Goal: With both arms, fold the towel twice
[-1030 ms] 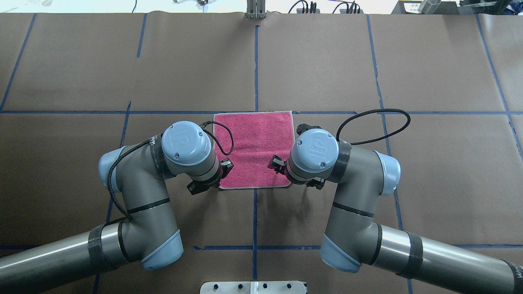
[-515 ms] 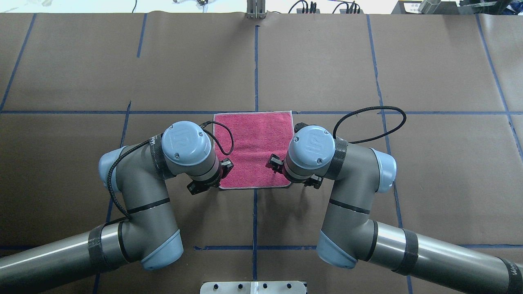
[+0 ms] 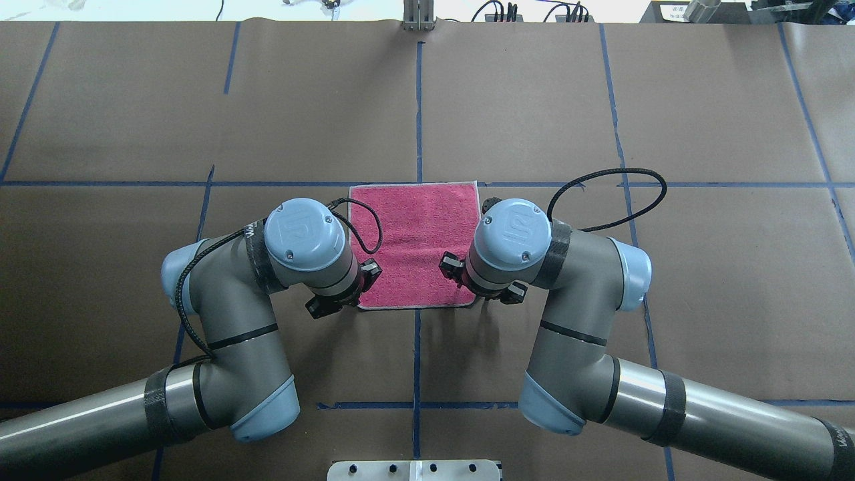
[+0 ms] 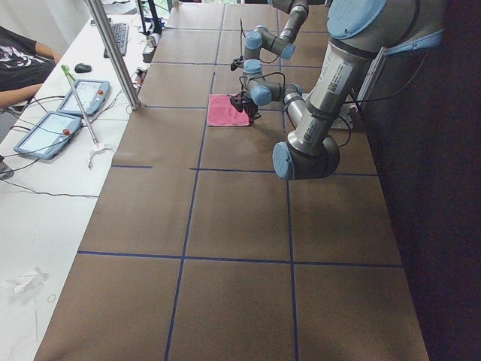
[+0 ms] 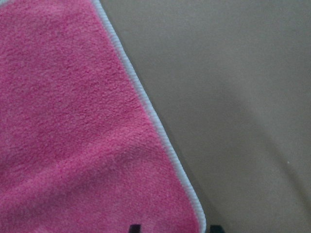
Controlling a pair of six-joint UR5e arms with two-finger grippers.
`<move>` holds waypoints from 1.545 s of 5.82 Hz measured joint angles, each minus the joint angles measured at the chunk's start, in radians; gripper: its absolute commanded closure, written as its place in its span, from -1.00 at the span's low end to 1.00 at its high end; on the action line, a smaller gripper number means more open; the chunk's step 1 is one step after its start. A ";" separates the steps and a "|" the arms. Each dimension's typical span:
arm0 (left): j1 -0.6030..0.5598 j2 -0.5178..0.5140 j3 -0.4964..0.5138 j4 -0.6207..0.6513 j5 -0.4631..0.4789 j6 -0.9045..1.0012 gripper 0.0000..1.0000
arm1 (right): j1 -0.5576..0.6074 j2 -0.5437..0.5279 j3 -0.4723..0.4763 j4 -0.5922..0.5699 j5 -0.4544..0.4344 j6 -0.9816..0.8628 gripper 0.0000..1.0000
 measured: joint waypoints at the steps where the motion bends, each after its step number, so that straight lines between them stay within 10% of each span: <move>1: 0.000 0.000 0.000 0.000 0.000 0.000 1.00 | 0.002 0.000 0.003 -0.001 0.000 0.001 0.62; 2: 0.000 0.000 0.000 0.000 0.000 0.001 1.00 | 0.002 -0.002 0.004 -0.002 0.001 0.002 0.61; 3: -0.002 0.000 0.000 0.000 0.000 0.001 1.00 | 0.003 -0.004 0.004 -0.003 0.001 0.003 0.09; 5: -0.004 -0.001 0.000 0.000 0.000 0.001 1.00 | 0.003 -0.009 0.005 -0.006 0.000 0.003 0.81; 9: -0.006 -0.003 0.000 0.000 0.000 0.001 1.00 | 0.006 -0.015 0.022 -0.013 0.000 0.016 1.00</move>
